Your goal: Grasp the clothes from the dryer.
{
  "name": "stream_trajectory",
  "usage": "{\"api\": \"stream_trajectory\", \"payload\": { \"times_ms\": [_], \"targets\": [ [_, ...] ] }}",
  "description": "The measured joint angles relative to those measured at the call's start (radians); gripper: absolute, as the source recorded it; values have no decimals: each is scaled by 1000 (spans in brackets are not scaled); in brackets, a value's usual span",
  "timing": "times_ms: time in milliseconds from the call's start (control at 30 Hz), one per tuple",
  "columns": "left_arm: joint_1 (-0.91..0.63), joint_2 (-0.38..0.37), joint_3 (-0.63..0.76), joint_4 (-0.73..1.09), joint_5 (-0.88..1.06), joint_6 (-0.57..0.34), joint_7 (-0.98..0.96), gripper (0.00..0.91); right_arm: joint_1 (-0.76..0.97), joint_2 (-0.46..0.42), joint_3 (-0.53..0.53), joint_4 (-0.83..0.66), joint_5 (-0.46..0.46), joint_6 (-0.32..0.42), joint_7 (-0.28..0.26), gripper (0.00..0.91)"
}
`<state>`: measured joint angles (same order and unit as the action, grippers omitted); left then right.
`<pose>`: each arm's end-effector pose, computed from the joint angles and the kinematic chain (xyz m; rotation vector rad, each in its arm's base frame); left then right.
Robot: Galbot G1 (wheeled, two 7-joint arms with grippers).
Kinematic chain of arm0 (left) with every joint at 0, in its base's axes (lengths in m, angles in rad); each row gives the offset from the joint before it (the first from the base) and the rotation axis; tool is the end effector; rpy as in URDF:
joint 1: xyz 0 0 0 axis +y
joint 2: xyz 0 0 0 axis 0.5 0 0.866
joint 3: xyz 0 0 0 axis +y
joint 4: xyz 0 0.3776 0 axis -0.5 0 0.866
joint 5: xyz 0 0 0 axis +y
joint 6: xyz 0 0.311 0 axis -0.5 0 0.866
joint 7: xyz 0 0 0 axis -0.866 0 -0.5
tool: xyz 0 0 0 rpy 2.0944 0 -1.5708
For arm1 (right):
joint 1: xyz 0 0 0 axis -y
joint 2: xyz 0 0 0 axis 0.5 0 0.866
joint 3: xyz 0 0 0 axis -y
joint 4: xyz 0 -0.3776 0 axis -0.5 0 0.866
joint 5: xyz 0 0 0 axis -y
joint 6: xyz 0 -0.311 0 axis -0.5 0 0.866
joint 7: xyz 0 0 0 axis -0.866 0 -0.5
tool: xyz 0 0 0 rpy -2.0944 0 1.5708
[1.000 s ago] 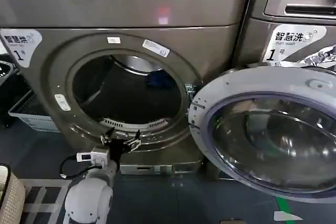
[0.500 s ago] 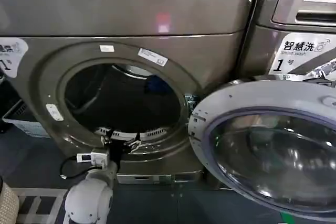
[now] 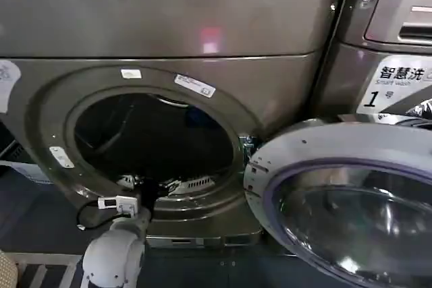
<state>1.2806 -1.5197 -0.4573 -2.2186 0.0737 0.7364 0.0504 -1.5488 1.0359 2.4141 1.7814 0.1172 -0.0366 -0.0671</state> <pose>0.1967 -0.0067 -0.2426 -0.1133 -2.8129 -0.1426 -0.1424 -0.4077 -0.0608 1.8887 1.8390 -1.0802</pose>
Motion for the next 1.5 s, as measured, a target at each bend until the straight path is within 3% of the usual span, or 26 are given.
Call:
{"api": "stream_trajectory", "payload": {
  "times_ms": [1500],
  "targets": [
    [-10,-3,0,10,-11,0,-4,907,-13,18,14,-8,-2,13,-8,907]
  ]
}}
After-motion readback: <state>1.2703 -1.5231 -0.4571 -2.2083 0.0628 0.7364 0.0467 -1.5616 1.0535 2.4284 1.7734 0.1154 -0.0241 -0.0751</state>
